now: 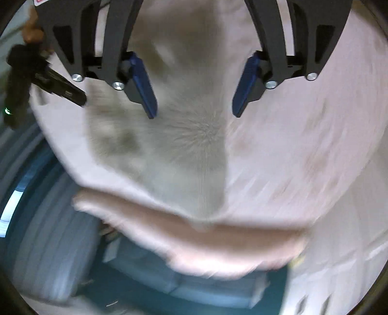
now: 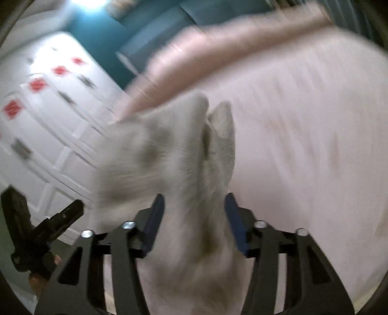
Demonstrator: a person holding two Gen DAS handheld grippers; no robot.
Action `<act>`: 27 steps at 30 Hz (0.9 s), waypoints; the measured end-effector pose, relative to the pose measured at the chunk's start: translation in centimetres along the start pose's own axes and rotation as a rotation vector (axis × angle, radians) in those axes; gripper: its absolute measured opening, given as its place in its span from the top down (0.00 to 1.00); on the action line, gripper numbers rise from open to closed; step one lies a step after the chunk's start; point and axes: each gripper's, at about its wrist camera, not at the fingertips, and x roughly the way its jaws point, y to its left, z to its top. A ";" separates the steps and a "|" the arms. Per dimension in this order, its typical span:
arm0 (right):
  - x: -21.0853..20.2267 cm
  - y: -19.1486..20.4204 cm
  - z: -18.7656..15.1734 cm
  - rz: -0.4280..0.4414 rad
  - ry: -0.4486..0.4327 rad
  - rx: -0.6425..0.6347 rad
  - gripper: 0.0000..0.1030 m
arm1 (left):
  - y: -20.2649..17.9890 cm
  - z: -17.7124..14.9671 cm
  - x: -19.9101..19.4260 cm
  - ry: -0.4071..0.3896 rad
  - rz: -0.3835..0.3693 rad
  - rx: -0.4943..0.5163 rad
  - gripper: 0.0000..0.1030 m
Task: Fold small clothes
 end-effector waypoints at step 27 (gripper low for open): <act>7.2 -1.7 -0.6 -0.144 0.105 -0.142 0.75 | 2.6 -4.3 7.4 0.133 0.069 -0.096 0.46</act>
